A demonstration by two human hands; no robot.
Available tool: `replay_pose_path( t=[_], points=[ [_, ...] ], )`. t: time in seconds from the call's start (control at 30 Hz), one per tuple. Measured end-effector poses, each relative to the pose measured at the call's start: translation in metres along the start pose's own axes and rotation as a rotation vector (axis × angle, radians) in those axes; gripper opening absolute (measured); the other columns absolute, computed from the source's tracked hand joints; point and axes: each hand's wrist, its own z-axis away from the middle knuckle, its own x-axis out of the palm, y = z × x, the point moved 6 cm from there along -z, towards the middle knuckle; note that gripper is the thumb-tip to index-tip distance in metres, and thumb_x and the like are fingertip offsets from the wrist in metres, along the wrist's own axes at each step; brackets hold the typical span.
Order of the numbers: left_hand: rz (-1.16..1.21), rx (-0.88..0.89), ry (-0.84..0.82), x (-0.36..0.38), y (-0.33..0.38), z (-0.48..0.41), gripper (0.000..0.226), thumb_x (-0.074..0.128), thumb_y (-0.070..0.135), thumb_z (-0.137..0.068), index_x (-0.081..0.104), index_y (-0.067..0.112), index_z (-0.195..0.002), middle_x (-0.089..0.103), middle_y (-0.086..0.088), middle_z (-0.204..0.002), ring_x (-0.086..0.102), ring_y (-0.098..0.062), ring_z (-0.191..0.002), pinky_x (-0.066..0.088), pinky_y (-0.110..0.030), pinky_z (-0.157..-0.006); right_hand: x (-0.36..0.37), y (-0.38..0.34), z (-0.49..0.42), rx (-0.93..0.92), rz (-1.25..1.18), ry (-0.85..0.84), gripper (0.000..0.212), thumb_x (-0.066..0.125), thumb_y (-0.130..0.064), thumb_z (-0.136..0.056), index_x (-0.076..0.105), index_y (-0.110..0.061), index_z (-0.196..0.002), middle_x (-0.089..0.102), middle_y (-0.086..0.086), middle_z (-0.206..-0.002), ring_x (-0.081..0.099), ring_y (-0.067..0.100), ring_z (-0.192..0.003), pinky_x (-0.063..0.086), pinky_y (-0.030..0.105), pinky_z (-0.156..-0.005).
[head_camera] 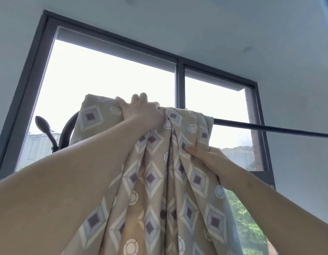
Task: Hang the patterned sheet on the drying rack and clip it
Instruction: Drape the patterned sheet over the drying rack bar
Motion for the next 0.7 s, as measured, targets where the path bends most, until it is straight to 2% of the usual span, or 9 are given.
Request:
replay_pose_path(
  t=[0.1, 0.2, 0.27, 0.33, 0.4, 0.47, 0.57, 0.63, 0.7],
  points=[
    [-0.006, 0.004, -0.006, 0.002, -0.002, 0.001, 0.044, 0.018, 0.037, -0.095, 0.053, 0.029, -0.121, 0.038, -0.009, -0.13, 0.031, -0.028, -0.127, 0.006, -0.064, -0.107, 0.008, 0.019, 0.014, 0.019, -0.057, -0.171, 0.042, 0.077, -0.034, -0.069, 0.065, -0.014, -0.105, 0.075, 0.007, -0.094, 0.071, 0.024, -0.085, 0.058, 0.032, -0.074],
    [0.022, 0.022, -0.006, 0.003, -0.004, 0.005, 0.046, 0.018, 0.042, -0.095, 0.049, 0.026, -0.125, 0.038, -0.01, -0.132, 0.034, -0.028, -0.127, 0.005, -0.059, -0.111, 0.002, 0.021, 0.015, -0.037, -0.111, -0.059, 0.021, 0.071, -0.016, -0.081, 0.065, -0.01, -0.101, 0.073, 0.009, -0.089, 0.069, 0.024, -0.076, 0.057, 0.029, -0.068],
    [0.074, 0.068, -0.03, 0.004, -0.006, 0.007, 0.044, 0.024, 0.042, -0.094, 0.044, 0.025, -0.13, 0.039, -0.009, -0.135, 0.033, -0.027, -0.13, 0.003, -0.053, -0.113, -0.002, 0.018, 0.013, -0.067, -0.128, 0.029, 0.014, 0.065, -0.01, -0.086, 0.065, -0.007, -0.1, 0.07, 0.014, -0.092, 0.066, 0.029, -0.08, 0.054, 0.036, -0.077],
    [0.12, 0.138, -0.056, 0.003, -0.011, 0.012, 0.049, 0.031, 0.044, -0.093, 0.035, 0.025, -0.138, 0.036, -0.007, -0.143, 0.027, -0.026, -0.137, 0.003, -0.049, -0.115, 0.0, 0.016, 0.013, -0.079, -0.132, 0.045, 0.009, 0.063, -0.008, -0.088, 0.065, -0.011, -0.096, 0.07, 0.014, -0.095, 0.066, 0.031, -0.086, 0.053, 0.041, -0.084],
    [0.155, 0.215, -0.055, -0.001, -0.018, 0.024, 0.056, 0.034, 0.05, -0.092, 0.028, 0.026, -0.142, 0.029, -0.003, -0.15, 0.018, -0.021, -0.141, 0.007, -0.044, -0.115, 0.001, 0.017, 0.014, -0.086, -0.149, 0.044, 0.008, 0.062, -0.01, -0.089, 0.063, -0.016, -0.093, 0.07, 0.01, -0.094, 0.066, 0.028, -0.085, 0.054, 0.04, -0.082],
    [0.154, 0.294, 0.003, -0.007, -0.026, 0.04, 0.058, 0.035, 0.054, -0.092, 0.029, 0.027, -0.142, 0.026, 0.001, -0.151, 0.016, -0.018, -0.141, 0.011, -0.04, -0.114, 0.003, 0.019, 0.015, -0.075, -0.194, 0.023, 0.011, 0.063, -0.014, -0.088, 0.062, -0.016, -0.099, 0.07, 0.01, -0.095, 0.067, 0.026, -0.083, 0.056, 0.036, -0.076],
    [0.06, 0.363, 0.136, -0.007, -0.043, 0.069, 0.063, 0.03, 0.061, -0.088, 0.028, 0.03, -0.143, 0.024, 0.006, -0.15, 0.011, -0.016, -0.142, 0.008, -0.035, -0.115, 0.006, 0.026, 0.018, -0.029, -0.247, -0.02, 0.034, 0.069, -0.021, -0.084, 0.054, -0.014, -0.114, 0.069, 0.011, -0.103, 0.068, 0.027, -0.088, 0.056, 0.037, -0.075],
    [0.009, 0.34, 0.17, -0.002, -0.056, 0.087, 0.071, 0.017, 0.065, -0.08, 0.03, 0.034, -0.142, 0.025, 0.006, -0.15, 0.007, -0.018, -0.143, 0.004, -0.037, -0.114, 0.009, 0.031, 0.022, -0.01, -0.233, -0.044, 0.043, 0.07, -0.023, -0.083, 0.049, -0.016, -0.119, 0.067, 0.01, -0.106, 0.067, 0.027, -0.091, 0.055, 0.037, -0.076],
    [0.013, 0.292, 0.183, 0.004, -0.068, 0.101, 0.07, 0.016, 0.064, -0.076, 0.039, 0.036, -0.137, 0.026, 0.004, -0.15, 0.006, -0.021, -0.143, 0.001, -0.04, -0.113, 0.011, 0.033, 0.027, 0.001, -0.214, -0.054, 0.045, 0.07, -0.021, -0.083, 0.047, -0.018, -0.121, 0.066, 0.007, -0.106, 0.066, 0.025, -0.091, 0.053, 0.035, -0.071]
  ],
)
